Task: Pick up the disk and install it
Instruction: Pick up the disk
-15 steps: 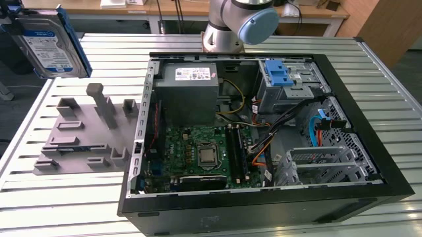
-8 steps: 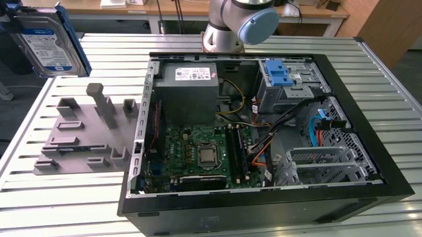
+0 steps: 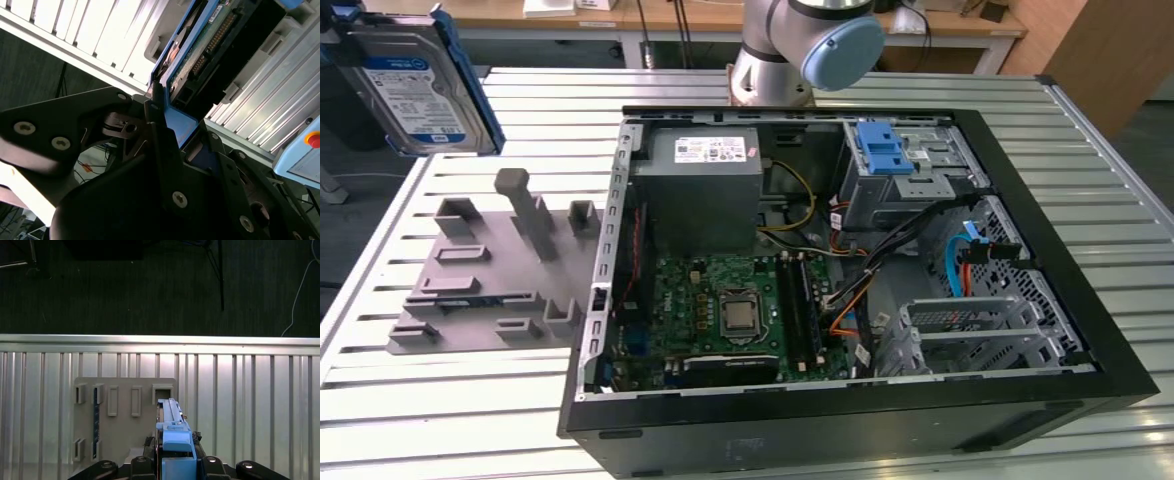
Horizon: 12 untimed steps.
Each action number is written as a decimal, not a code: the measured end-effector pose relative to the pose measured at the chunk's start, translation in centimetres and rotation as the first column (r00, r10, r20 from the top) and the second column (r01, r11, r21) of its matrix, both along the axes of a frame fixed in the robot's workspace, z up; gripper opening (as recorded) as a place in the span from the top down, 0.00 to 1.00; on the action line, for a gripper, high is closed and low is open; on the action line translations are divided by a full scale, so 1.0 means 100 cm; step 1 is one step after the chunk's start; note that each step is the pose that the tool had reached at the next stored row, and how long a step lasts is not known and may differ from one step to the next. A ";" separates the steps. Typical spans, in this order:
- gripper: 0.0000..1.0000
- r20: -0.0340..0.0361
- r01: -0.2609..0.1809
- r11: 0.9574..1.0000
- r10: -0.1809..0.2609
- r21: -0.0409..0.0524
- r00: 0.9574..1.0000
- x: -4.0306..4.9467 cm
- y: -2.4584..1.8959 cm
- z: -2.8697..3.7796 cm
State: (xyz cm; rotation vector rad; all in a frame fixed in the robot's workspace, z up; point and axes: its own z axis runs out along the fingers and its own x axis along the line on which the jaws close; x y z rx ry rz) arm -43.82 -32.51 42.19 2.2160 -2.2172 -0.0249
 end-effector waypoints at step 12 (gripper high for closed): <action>0.64 0.000 0.000 1.000 0.000 0.000 1.000 0.0000 0.0000 0.0037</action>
